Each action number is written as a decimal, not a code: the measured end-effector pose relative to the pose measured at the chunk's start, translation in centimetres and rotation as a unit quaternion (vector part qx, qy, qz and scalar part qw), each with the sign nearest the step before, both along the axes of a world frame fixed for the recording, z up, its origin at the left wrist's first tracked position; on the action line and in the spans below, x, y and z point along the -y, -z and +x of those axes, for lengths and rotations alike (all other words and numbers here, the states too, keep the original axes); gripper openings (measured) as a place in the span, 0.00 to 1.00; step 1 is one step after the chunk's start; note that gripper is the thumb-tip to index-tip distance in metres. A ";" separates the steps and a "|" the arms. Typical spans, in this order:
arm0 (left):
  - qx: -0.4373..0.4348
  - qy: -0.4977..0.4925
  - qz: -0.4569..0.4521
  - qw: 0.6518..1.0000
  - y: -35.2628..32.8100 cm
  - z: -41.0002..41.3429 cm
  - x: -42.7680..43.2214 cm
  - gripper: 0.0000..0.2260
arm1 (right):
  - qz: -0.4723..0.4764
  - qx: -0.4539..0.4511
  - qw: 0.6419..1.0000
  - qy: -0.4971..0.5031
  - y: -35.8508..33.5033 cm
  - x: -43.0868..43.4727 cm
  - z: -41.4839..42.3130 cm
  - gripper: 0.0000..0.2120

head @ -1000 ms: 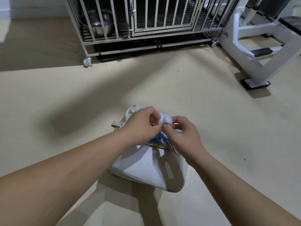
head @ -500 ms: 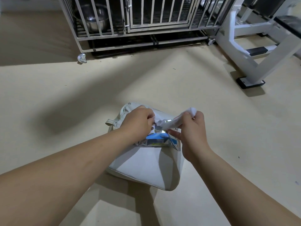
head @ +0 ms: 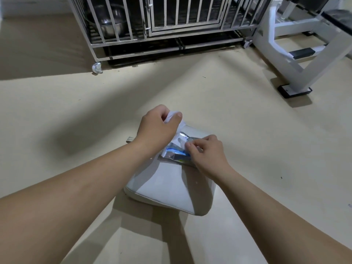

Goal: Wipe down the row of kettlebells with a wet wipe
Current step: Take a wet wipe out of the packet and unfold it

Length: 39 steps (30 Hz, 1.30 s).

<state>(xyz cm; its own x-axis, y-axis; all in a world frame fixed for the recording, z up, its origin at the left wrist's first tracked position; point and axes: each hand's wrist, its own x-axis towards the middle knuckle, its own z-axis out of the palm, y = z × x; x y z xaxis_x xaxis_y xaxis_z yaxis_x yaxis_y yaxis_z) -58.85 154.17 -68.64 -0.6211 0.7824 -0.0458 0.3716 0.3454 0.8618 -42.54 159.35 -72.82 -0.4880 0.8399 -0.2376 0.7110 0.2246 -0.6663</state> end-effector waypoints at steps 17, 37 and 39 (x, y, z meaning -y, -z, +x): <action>0.252 0.256 -0.119 0.926 -32.9 16.0 3.4 0.08 | -0.281 -0.272 0.866 0.313 -36.4 5.9 13.9 0.06; 0.195 0.667 -0.260 0.671 -65.1 41.6 34.0 0.13 | -0.104 -0.340 0.688 0.633 -69.2 49.9 38.4 0.05; 0.178 0.706 -0.283 0.624 -65.8 45.7 39.2 0.13 | -0.088 -0.343 0.651 0.671 -69.7 56.4 41.1 0.07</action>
<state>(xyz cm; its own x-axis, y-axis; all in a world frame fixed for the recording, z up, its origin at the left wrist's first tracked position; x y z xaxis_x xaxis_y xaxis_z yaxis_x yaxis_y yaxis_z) -13.14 115.00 -2.87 0.7982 0.3349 -0.5008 0.4689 0.1766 0.8654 -1.41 102.93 -3.15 0.6160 0.6084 -0.5004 -0.2911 -0.4144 -0.8623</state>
